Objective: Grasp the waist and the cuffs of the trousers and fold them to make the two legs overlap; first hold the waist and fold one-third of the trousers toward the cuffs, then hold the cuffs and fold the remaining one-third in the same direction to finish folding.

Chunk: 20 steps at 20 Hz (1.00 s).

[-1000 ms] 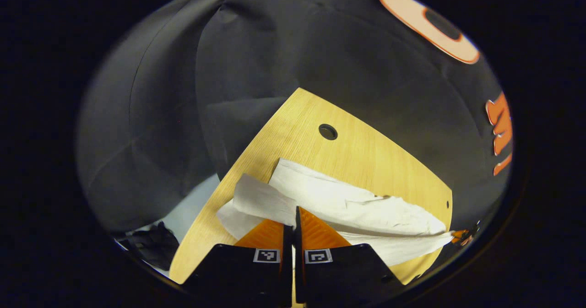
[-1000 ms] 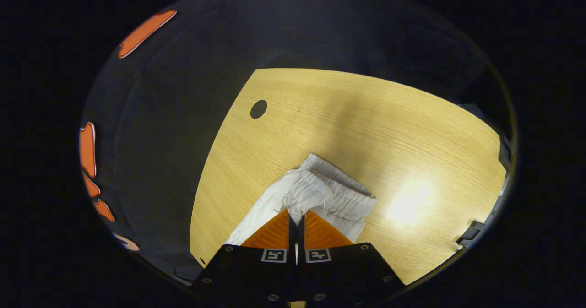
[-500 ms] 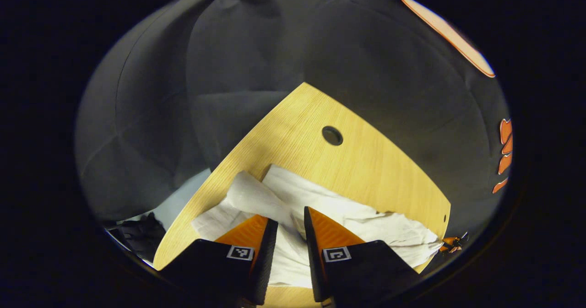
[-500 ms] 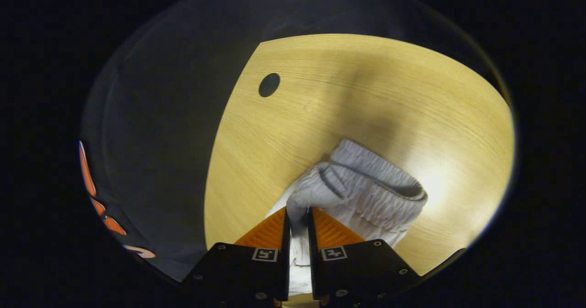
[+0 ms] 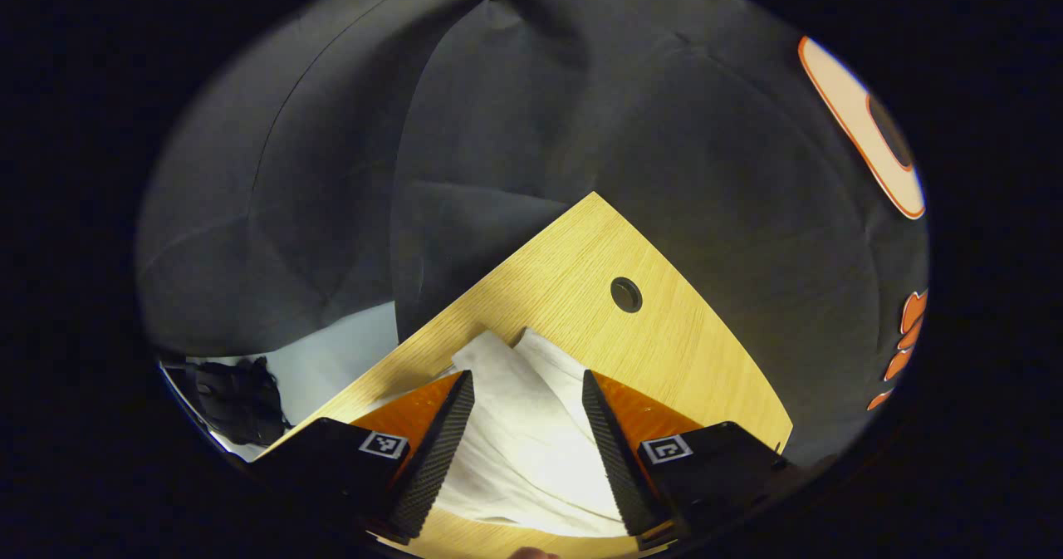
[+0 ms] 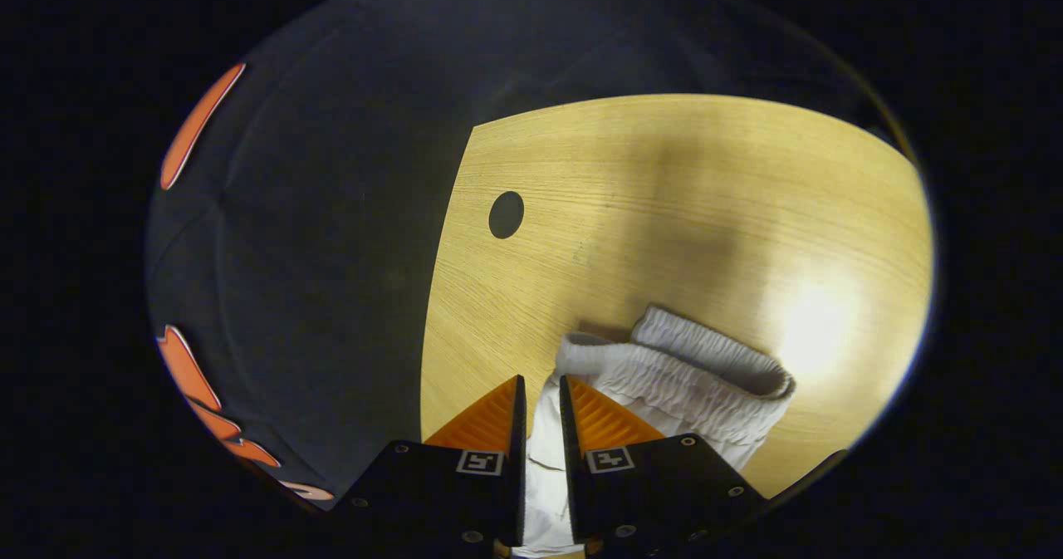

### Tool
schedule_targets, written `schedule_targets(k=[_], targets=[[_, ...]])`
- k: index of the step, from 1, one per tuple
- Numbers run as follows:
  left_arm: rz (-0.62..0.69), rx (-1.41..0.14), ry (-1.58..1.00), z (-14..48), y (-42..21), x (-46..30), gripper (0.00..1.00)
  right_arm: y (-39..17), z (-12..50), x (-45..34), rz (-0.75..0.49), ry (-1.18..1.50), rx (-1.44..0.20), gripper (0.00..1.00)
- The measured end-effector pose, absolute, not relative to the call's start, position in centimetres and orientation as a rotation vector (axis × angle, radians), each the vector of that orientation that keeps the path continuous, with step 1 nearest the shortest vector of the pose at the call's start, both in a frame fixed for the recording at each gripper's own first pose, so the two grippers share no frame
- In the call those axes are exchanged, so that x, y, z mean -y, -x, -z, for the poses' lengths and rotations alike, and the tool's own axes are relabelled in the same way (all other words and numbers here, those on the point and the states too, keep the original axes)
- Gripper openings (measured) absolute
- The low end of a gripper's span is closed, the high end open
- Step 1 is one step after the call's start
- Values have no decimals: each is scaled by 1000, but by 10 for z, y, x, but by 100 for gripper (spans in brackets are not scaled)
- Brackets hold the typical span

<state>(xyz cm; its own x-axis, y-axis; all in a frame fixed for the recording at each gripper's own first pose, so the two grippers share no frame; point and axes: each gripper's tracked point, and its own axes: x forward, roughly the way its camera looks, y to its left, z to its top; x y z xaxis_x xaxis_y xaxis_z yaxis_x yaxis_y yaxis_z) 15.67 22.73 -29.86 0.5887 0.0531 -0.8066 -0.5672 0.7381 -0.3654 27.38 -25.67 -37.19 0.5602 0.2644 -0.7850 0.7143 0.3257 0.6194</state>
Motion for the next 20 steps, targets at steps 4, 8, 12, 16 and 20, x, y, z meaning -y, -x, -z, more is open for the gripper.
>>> schedule_targets(k=[4,8,12,16,20], targets=[[-314,-908,536,275,-143,-208,99,-233,376,269,336,-1042,-1052,66],[-240,-939,356,265,-133,-185,100,-213,376,278,344,-916,-1088,94],[-190,-941,230,259,-121,-161,100,-183,390,285,384,-806,-1164,99],[-177,-934,173,253,-105,-150,100,-174,404,274,378,-836,-1212,99],[-165,-943,194,244,-80,-130,100,-180,420,262,440,-1037,-1197,99]])
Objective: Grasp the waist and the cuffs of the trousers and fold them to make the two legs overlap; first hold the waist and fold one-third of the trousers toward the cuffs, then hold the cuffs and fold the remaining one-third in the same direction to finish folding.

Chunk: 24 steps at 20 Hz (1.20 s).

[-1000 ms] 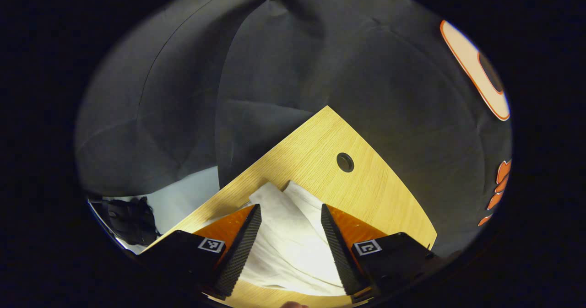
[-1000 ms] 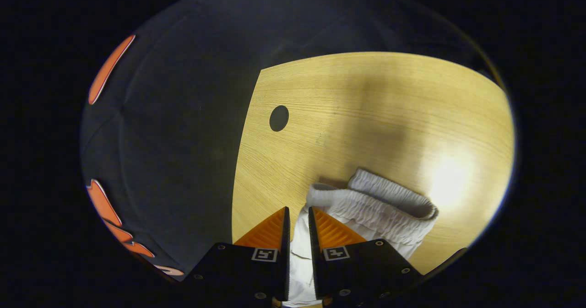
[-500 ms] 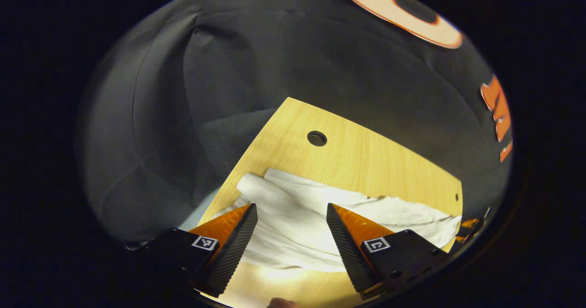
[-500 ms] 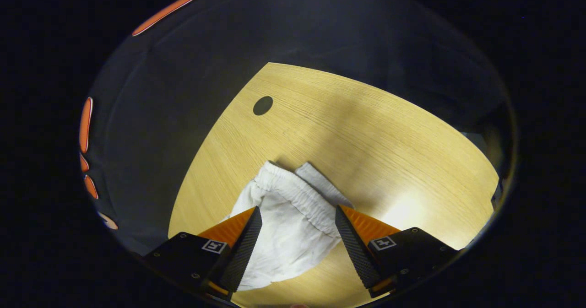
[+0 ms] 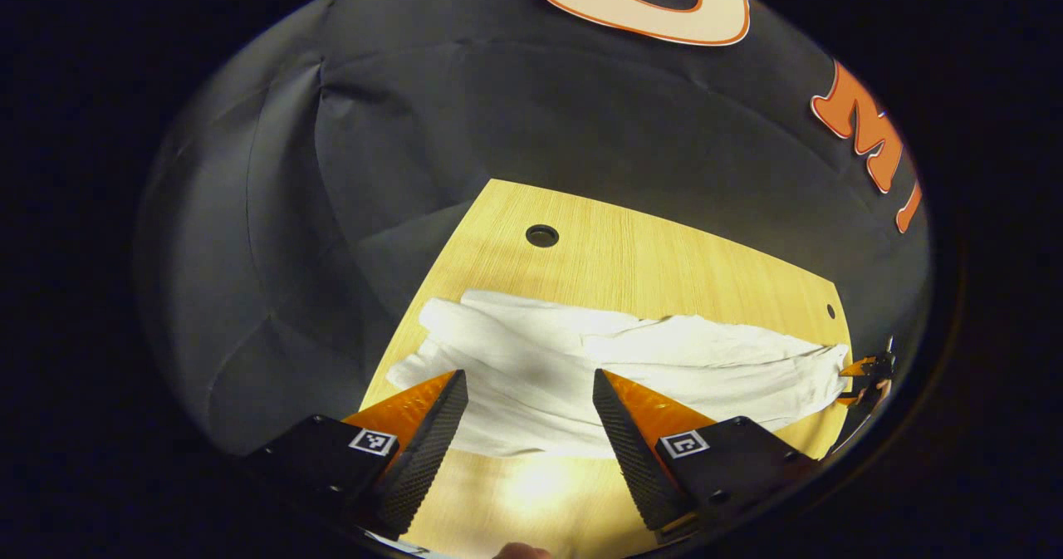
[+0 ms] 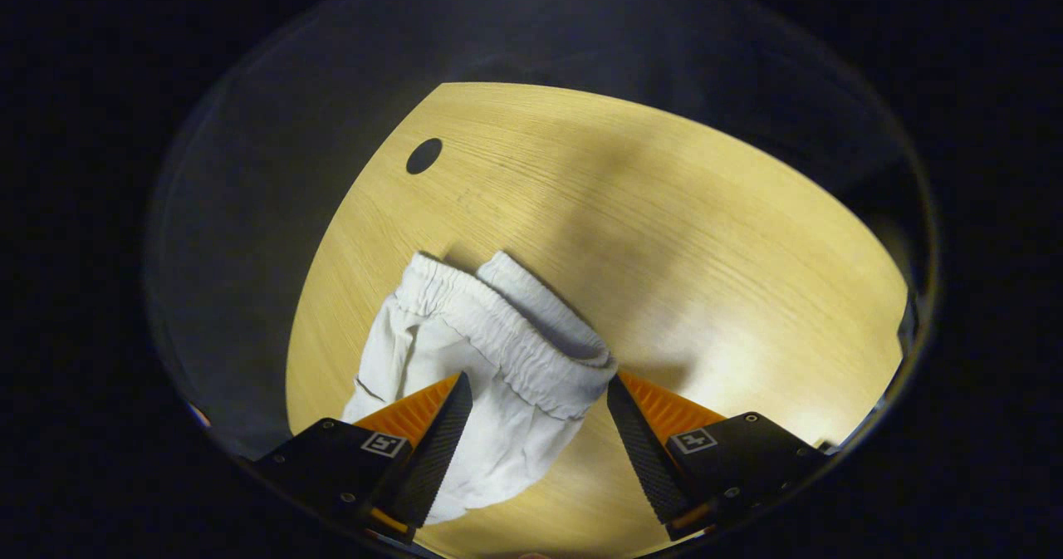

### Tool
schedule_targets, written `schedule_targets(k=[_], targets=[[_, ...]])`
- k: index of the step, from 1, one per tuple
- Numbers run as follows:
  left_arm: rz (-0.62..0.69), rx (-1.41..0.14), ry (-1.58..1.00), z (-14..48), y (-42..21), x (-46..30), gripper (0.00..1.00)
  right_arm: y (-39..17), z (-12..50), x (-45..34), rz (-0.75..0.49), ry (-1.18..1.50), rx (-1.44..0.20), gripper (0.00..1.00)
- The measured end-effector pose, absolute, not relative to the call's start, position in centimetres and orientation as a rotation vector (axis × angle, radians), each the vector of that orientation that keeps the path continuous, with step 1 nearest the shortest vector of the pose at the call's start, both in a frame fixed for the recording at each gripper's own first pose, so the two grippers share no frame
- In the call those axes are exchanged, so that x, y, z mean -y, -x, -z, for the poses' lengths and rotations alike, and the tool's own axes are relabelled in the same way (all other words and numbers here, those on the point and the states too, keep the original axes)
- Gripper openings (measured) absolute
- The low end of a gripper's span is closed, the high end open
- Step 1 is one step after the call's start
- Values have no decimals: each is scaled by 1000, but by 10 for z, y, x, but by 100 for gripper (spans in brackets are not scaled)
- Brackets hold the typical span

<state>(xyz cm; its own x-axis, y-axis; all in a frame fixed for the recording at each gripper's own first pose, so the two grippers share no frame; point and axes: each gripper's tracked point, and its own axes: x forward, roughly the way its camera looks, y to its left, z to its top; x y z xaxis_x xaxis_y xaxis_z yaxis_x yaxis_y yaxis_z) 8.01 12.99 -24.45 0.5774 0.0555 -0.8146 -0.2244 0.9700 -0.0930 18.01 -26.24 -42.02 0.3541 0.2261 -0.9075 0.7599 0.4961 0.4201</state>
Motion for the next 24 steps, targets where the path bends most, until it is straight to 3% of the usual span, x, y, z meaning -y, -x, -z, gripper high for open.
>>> schedule_targets(k=[2,6,7,9,11,13,24], targets=[[-167,-940,201,245,-67,-124,100,-178,427,268,479,-1045,-1188,97],[-174,-937,201,244,-47,-112,100,-176,433,276,516,-1090,-1215,56],[-169,-945,211,246,-43,-105,100,-180,434,275,510,-1135,-1187,39],[-151,-954,253,247,-33,-94,99,-184,438,270,491,-1226,-1126,20],[-146,-968,261,251,-21,-88,100,-183,436,270,480,-1258,-1095,12],[-143,-978,254,255,-15,-85,100,-186,427,272,465,-1206,-1036,7],[-68,-941,120,256,-11,-88,100,-191,328,263,345,-979,-827,7]])
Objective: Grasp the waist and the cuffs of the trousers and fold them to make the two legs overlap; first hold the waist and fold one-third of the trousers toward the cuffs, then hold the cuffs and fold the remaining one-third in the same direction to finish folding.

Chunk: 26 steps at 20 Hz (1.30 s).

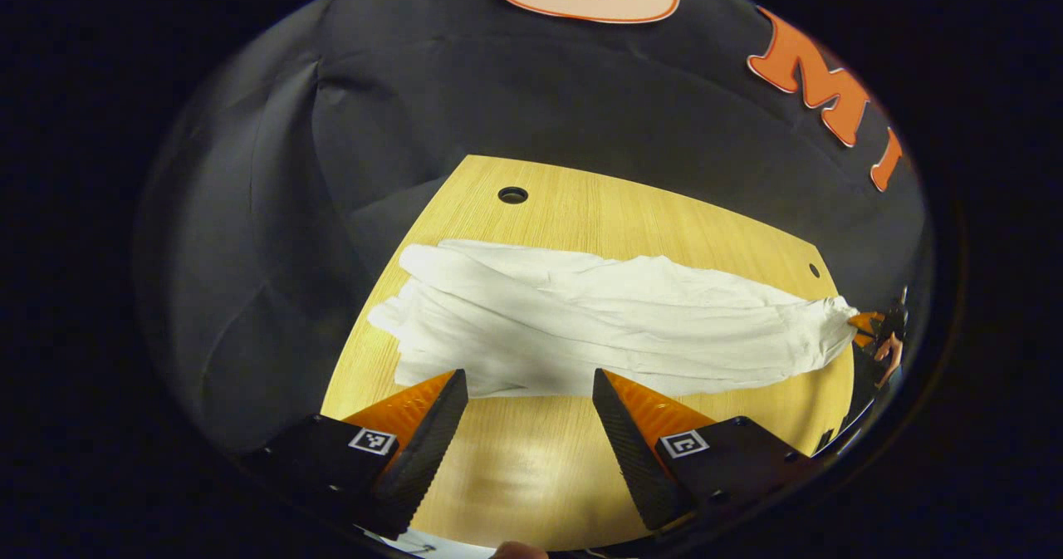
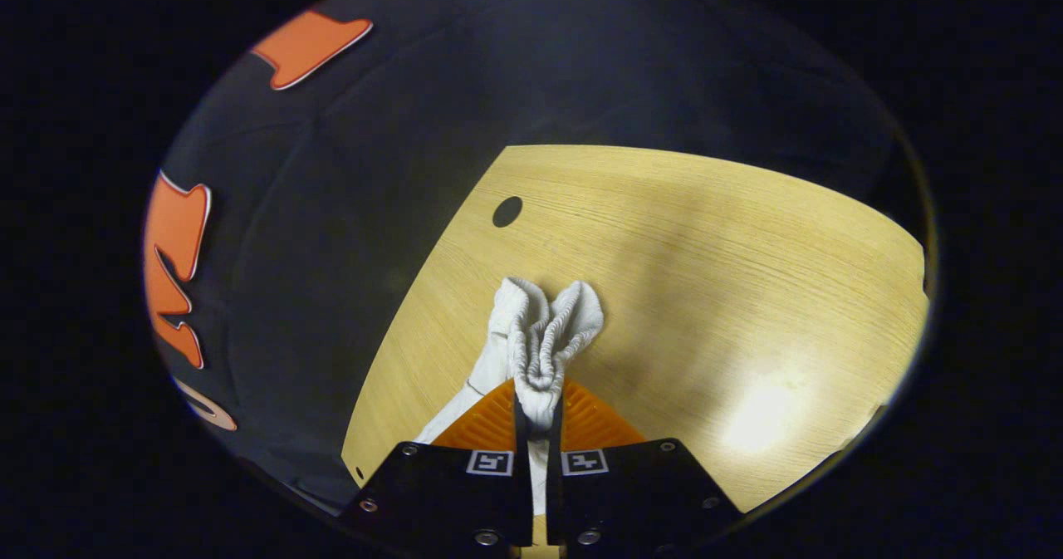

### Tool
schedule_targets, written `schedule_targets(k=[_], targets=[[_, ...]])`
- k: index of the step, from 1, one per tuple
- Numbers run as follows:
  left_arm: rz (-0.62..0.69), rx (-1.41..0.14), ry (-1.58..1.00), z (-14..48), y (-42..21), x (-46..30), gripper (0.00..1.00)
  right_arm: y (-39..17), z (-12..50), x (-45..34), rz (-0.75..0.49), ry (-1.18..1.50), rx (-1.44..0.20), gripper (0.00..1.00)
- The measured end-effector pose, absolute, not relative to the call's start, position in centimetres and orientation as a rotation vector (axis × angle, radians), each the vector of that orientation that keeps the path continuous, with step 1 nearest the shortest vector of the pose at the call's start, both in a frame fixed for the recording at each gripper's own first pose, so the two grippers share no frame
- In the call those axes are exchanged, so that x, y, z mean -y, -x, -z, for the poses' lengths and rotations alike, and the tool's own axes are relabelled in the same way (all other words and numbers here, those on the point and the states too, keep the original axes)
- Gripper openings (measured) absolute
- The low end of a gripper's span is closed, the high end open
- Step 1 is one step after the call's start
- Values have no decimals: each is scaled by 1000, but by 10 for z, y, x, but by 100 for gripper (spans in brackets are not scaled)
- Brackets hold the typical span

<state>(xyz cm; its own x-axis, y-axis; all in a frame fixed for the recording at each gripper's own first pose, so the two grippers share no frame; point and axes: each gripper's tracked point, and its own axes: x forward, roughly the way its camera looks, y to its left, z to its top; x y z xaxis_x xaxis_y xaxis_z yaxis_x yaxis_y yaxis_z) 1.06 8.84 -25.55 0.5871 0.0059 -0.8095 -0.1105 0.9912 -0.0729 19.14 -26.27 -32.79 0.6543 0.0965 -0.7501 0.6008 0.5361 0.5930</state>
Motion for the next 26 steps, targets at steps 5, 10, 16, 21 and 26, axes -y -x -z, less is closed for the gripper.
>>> schedule_targets(k=[5,10,16,21,26], targets=[[0,-945,32,256,-6,-93,100,-201,298,232,273,-890,-749,7],[20,-956,49,262,2,-93,100,-203,293,213,173,-801,-700,7],[23,-981,91,282,12,-105,100,-205,303,207,34,-778,-684,7],[26,-1011,124,305,13,-126,100,-205,299,210,-24,-747,-708,6],[3,-1034,166,320,26,-152,100,-204,299,210,-69,-726,-724,6]])
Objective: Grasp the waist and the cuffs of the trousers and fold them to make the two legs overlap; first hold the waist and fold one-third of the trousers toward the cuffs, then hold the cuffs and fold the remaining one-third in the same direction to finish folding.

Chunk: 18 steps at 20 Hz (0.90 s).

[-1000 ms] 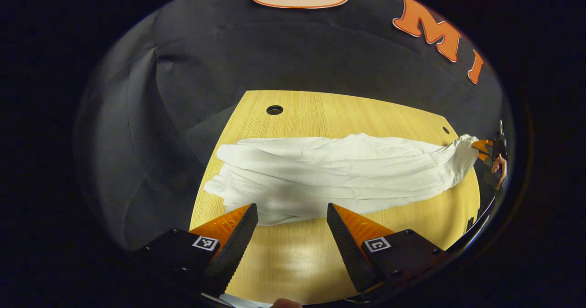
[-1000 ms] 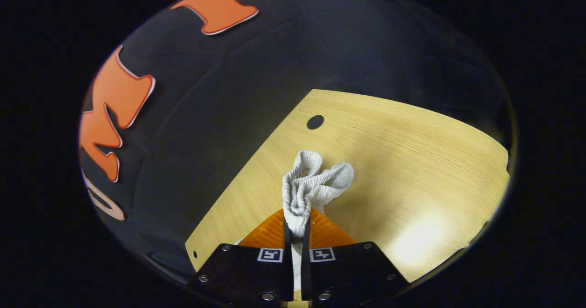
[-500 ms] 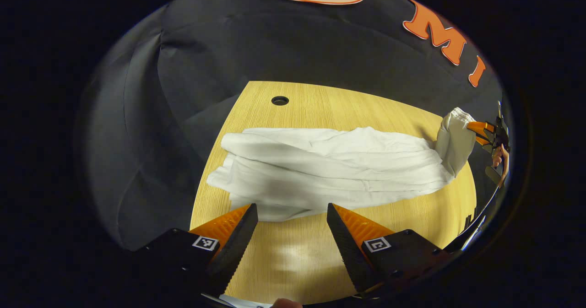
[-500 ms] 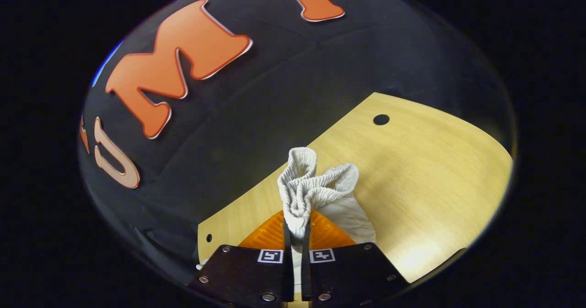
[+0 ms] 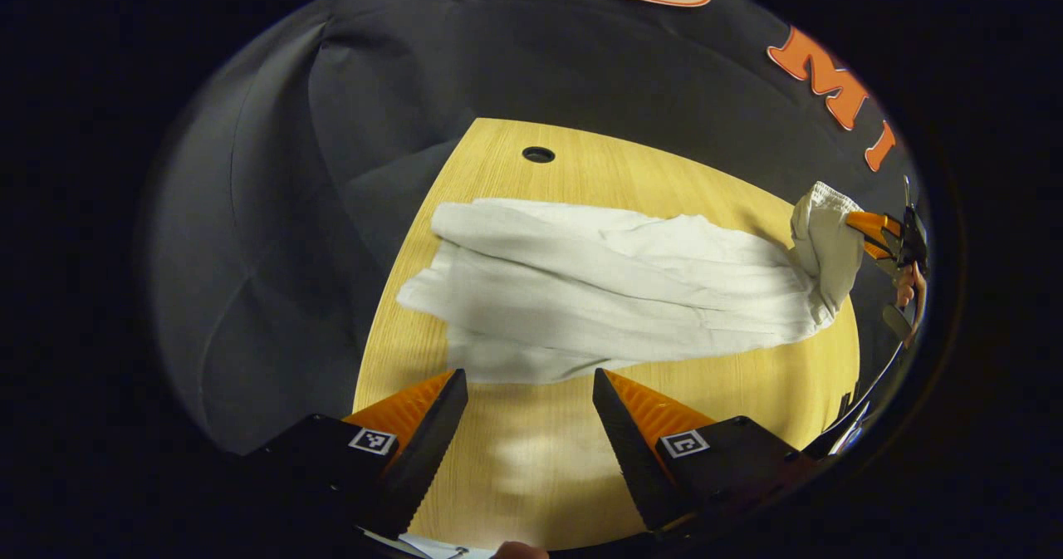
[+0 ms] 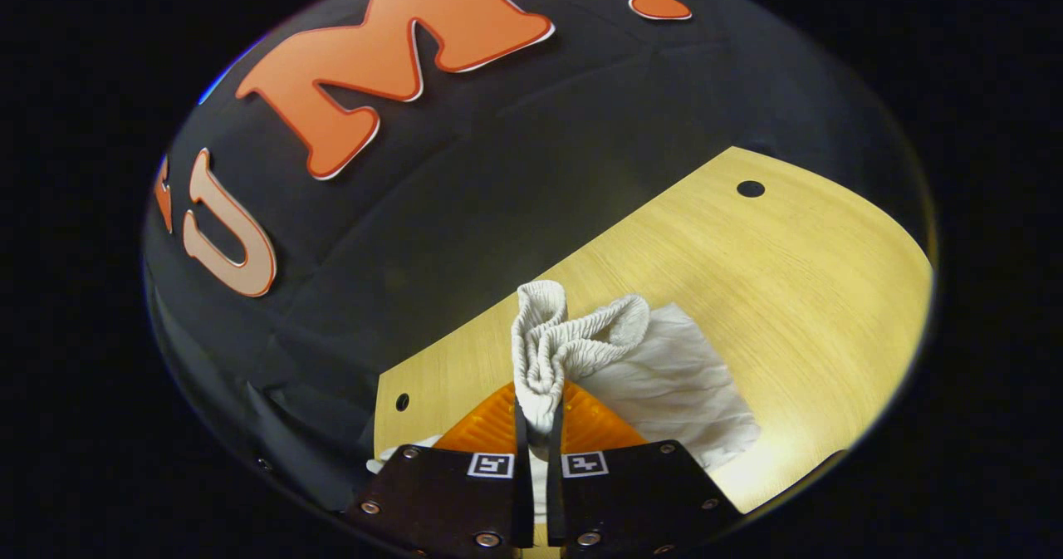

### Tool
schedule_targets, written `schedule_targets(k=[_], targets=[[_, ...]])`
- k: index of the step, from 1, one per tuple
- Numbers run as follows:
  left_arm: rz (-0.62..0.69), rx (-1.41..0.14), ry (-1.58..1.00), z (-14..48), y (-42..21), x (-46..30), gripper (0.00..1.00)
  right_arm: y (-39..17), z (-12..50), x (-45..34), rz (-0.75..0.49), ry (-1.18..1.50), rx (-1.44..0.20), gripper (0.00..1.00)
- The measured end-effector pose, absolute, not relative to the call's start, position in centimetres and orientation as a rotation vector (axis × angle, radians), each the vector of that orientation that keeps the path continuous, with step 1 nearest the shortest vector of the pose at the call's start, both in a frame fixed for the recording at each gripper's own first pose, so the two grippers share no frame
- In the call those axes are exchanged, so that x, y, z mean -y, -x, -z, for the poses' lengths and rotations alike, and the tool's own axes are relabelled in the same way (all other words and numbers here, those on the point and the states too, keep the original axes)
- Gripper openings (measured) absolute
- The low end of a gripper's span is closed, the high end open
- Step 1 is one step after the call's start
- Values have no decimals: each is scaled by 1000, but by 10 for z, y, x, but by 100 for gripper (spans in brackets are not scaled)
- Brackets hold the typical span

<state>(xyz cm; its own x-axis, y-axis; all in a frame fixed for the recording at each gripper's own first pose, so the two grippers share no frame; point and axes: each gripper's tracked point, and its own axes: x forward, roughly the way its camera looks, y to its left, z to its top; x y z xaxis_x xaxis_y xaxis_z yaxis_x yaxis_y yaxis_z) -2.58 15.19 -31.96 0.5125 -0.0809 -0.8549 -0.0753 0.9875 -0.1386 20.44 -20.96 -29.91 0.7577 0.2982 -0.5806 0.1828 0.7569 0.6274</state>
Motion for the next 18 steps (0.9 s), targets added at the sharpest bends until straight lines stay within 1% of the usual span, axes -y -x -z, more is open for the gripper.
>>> schedule_targets(k=[2,3,4,5,6,11,12,13,14,16,18], targets=[[-2,-1038,194,323,27,-160,99,-204,298,211,-105,-713,-734,6],[-4,-1044,209,325,28,-162,96,-204,298,212,-125,-707,-742,6],[-2,-1050,223,327,29,-164,100,-204,297,215,-141,-699,-751,6],[1,-1059,236,333,30,-167,96,-204,296,217,-155,-691,-761,6],[7,-1062,243,335,30,-168,100,-204,296,220,-163,-677,-772,6],[17,-1061,293,346,34,-167,100,-201,294,225,-191,-631,-839,7],[16,-1061,311,348,36,-167,96,-200,293,226,-182,-619,-861,7],[16,-1066,326,350,39,-167,100,-200,291,228,-178,-609,-881,7],[11,-1068,335,350,42,-169,100,-201,287,226,-179,-596,-888,7],[7,-1071,354,353,44,-169,100,-201,289,228,-195,-564,-885,12],[7,-1072,366,355,47,-171,100,-201,291,227,-239,-528,-893,17]])
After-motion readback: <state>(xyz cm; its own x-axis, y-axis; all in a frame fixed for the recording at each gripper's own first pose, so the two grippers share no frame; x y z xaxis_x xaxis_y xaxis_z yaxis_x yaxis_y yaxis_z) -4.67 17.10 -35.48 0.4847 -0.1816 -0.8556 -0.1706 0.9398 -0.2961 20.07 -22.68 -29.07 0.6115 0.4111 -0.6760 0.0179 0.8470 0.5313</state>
